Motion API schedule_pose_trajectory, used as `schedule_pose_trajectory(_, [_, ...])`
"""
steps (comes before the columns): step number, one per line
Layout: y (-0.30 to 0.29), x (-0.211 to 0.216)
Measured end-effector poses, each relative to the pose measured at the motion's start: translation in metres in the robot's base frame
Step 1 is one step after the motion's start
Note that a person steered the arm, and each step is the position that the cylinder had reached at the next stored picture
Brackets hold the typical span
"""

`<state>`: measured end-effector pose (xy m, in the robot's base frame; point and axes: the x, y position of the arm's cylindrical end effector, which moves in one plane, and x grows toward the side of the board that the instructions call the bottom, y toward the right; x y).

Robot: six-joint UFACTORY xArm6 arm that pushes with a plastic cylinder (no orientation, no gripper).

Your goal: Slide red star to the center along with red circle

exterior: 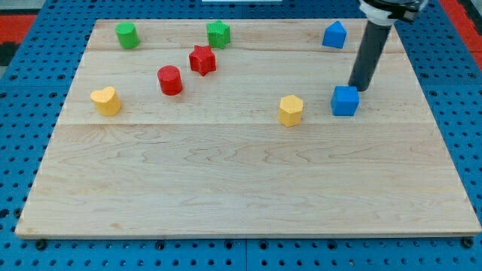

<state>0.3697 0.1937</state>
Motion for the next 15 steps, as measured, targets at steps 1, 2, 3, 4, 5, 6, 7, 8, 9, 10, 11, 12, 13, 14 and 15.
schedule_pose_trajectory(1, [-0.001,-0.013])
schedule_pose_trajectory(2, [-0.004,-0.024])
schedule_pose_trajectory(3, [-0.005,-0.024])
schedule_pose_trajectory(4, [-0.032,-0.040])
schedule_pose_trajectory(5, [-0.090,-0.075])
schedule_pose_trajectory(6, [-0.156,-0.084])
schedule_pose_trajectory(7, [-0.208,-0.084])
schedule_pose_trajectory(8, [-0.252,-0.089])
schedule_pose_trajectory(9, [-0.298,-0.090])
schedule_pose_trajectory(10, [-0.336,-0.076])
schedule_pose_trajectory(11, [-0.332,-0.045])
schedule_pose_trajectory(12, [-0.300,-0.007])
schedule_pose_trajectory(13, [-0.261,0.017])
schedule_pose_trajectory(14, [-0.246,0.014])
schedule_pose_trajectory(15, [-0.217,0.018])
